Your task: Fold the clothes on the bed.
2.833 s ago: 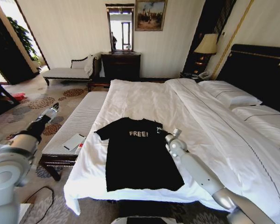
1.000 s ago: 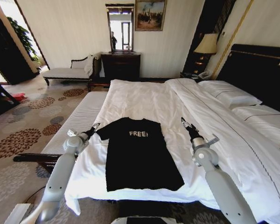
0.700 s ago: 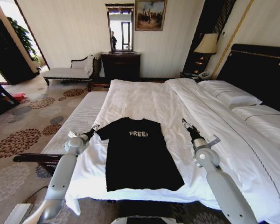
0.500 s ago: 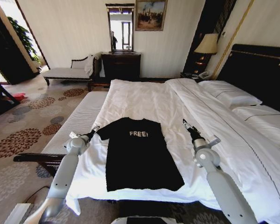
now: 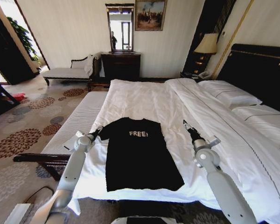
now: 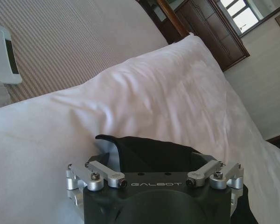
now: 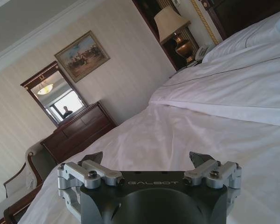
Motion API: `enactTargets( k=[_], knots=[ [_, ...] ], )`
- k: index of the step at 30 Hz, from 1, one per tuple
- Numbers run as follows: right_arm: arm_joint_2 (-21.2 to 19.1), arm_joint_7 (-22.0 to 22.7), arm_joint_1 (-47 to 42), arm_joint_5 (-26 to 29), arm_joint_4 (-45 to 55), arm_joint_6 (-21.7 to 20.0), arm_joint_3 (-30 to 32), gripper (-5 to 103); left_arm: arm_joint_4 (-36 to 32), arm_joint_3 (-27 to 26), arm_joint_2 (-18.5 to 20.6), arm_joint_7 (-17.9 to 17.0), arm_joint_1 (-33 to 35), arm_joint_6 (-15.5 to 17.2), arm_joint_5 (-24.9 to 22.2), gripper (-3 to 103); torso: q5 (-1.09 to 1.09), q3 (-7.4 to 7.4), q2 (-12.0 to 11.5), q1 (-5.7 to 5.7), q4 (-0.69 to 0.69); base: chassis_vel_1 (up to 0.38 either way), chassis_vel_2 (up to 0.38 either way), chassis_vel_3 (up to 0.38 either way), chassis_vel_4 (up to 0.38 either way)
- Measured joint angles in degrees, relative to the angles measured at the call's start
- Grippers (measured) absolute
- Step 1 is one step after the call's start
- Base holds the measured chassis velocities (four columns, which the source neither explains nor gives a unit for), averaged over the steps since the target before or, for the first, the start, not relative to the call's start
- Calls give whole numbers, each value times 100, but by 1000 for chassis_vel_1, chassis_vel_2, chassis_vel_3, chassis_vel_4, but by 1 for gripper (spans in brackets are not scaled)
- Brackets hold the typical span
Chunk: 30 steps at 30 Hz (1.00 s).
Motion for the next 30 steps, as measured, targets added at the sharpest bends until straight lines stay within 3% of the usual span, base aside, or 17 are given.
enactTargets(
  k=[3, 5, 9, 12, 15, 17, 24, 30],
  knots=[
    [1, 8, 12, 1, -38, -1, -6, 100, 1, -27, -24, 99, -2, -71, 49, 89, 0, 0, 0, 0, -1, 0, 0, 0, 0],
    [6, 11, 13, 1, -46, -1, -9, 100, 1, -34, -23, 133, -2, -98, 72, 89, 0, 0, 0, 0, -1, 0, 0, 0, 0],
    [28, 28, 31, -1, -88, -1, -32, 100, 1, -42, 21, 240, 4, -159, 132, 67, 0, 0, 0, 0, 0, 0, 0, 0, 0],
    [34, 38, 44, -2, -109, -1, -40, 100, -4, -43, 34, 254, 5, -168, 141, 62, 0, 0, 0, 0, 0, 0, 0, 0, 0],
    [46, 55, 54, -4, -144, -1, -44, 100, -32, -44, 38, 266, 33, -174, 216, 45, 0, 0, 0, 0, -1, 0, 0, 0, 0],
    [47, 58, 54, -4, -149, -1, -44, 100, -37, -46, 36, 269, 42, -175, 236, 45, 0, 0, 0, 0, -1, 0, 0, 0, 0],
    [43, 134, 66, 15, -212, -2, -20, 100, -95, -92, 40, 288, 94, -196, 320, 14, -1, 0, 0, 0, -1, 0, 0, 0, 0],
    [39, 156, 81, 42, -240, -8, -5, 100, -190, -151, 161, 291, 151, -205, 317, 0, -1, 0, 0, 0, -1, 0, 0, 0, 0]
  ],
)
